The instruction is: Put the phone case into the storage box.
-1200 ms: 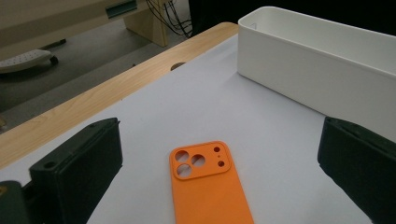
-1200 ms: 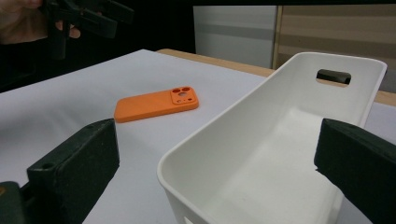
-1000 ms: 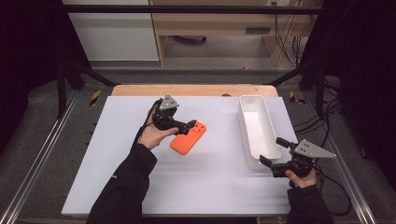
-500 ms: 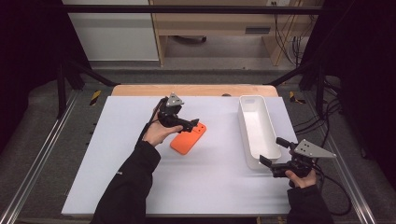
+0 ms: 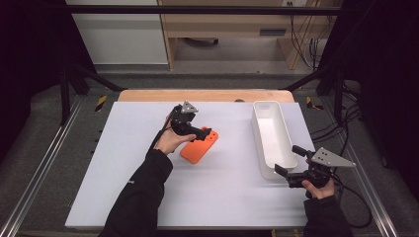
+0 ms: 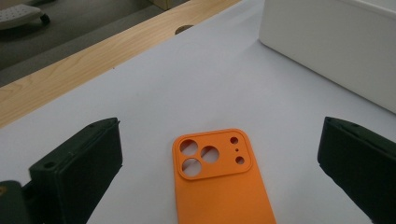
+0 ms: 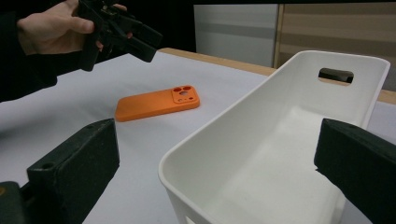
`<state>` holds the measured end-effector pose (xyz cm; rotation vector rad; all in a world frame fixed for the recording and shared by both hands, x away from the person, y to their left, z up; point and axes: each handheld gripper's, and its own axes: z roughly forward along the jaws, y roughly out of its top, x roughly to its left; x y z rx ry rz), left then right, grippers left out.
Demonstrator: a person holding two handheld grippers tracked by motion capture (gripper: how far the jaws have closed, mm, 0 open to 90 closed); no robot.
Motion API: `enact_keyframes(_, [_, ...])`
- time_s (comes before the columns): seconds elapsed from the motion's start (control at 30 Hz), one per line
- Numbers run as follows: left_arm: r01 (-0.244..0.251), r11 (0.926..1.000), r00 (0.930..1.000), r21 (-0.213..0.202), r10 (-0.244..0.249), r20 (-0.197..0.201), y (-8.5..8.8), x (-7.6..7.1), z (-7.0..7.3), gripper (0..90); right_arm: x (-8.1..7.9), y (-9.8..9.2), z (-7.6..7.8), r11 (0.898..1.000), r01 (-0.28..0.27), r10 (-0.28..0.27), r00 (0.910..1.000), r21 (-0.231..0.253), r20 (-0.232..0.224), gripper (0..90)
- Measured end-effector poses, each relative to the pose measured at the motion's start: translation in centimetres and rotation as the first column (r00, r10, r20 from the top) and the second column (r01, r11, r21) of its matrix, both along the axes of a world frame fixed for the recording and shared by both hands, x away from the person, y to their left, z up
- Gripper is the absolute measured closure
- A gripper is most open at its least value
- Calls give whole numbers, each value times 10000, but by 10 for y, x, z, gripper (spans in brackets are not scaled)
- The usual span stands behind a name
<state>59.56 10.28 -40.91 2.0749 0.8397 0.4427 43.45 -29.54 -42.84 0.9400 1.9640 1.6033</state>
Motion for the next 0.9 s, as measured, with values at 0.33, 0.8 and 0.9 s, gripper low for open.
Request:
enact_keyframes(0.33, [63,10000,9994,8,-62,-345,-3,2,-13,0,0,0,0,10000,-12,12,10000,27,-13,4])
enact_keyframes(0.8, [115,9997,9970,229,-97,-772,-5,2,-30,0,0,0,0,10000,4,-4,10000,-8,-24,4])
enact_keyframes(0.9, [140,9994,9964,309,-114,-846,-5,3,-32,0,0,0,0,10000,-14,14,10000,12,-23,4])
